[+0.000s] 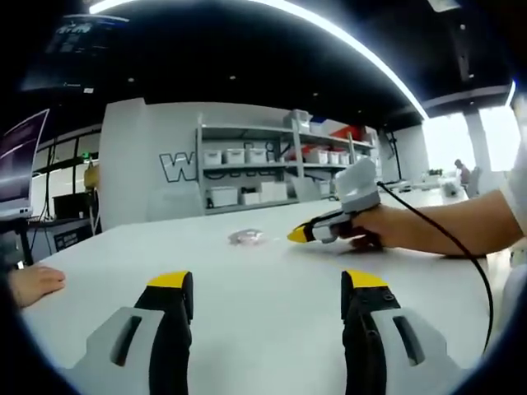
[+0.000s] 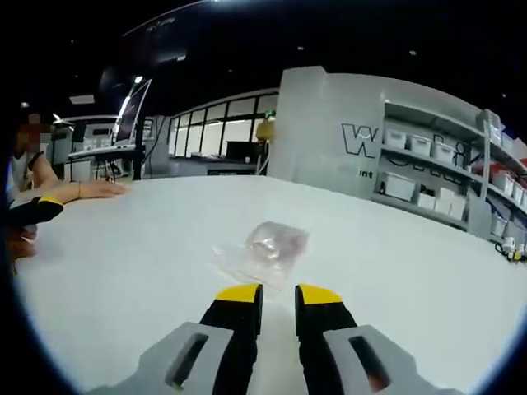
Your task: Open the resealable bag by pulling the two sides of the seal apart until the entire bag opening is separated and visibly accessible.
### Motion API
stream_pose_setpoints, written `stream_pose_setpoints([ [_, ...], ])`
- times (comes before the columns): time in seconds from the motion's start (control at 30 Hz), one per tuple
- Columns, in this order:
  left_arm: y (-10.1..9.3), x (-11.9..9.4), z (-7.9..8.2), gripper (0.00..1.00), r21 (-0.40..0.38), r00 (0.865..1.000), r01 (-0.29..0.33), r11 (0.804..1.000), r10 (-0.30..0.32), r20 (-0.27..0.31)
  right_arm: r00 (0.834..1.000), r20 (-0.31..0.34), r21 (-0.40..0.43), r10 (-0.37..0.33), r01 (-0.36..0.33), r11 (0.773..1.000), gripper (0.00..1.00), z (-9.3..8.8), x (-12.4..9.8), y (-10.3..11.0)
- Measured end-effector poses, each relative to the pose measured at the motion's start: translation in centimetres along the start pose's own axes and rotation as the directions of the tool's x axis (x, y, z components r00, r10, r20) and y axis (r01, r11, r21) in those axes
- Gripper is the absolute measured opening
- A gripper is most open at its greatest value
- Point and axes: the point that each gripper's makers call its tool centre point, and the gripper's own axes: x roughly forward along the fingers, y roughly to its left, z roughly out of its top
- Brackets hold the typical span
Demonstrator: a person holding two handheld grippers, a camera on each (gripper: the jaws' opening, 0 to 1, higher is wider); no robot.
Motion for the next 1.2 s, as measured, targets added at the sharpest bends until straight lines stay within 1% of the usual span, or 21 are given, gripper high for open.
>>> stream_pose_setpoints([
  [0.3, 0.1, 0.2, -0.1, 0.72, -0.002, 1.000, -0.003, 1.000, 0.003, -0.001, 0.999, -0.035, -0.027, 0.017, -0.018, 0.999, 0.13, -0.2, 0.9, -0.4],
  [0.5, 0.0, 0.2, -0.1, 0.71, -0.005, 1.000, -0.004, 1.000, 0.004, 0.001, 0.996, -0.081, -0.036, 0.042, -0.045, 0.998, 0.13, -0.7, 1.6, -0.3],
  [0.6, 0.0, 0.2, -0.2, 0.71, -0.005, 1.000, -0.005, 1.000, 0.005, 0.001, 0.994, -0.096, -0.038, 0.051, -0.055, 0.998, 0.13, -0.8, 2.1, -0.8],
  [0.7, 0.1, 0.2, -0.1, 0.71, -0.009, 1.000, -0.005, 1.000, 0.005, 0.004, 0.992, -0.118, -0.057, 0.042, -0.050, 0.997, 0.13, -1.2, 2.9, -1.0],
  [0.97, 0.1, 0.3, -0.2, 0.70, -0.014, 1.000, -0.005, 1.000, 0.005, 0.004, 0.996, -0.090, -0.084, 0.001, -0.009, 0.996, 0.13, -0.6, 3.2, -1.5],
  [1.07, 0.1, 0.3, -0.3, 0.70, -0.014, 1.000, -0.005, 1.000, 0.005, 0.003, 0.997, -0.077, -0.122, -0.005, -0.004, 0.992, 0.13, -0.4, 3.3, -0.9],
  [1.13, 0.1, 0.3, -0.3, 0.70, -0.015, 1.000, -0.005, 1.000, 0.005, 0.002, 0.999, -0.054, -0.130, 0.001, -0.008, 0.991, 0.13, 0.0, 3.3, -0.8],
  [1.2, 0.1, 0.3, -0.3, 0.70, -0.013, 1.000, -0.005, 1.000, 0.005, 0.000, 0.999, -0.050, -0.137, -0.005, -0.002, 0.991, 0.13, 0.0, 3.4, -0.8],
])
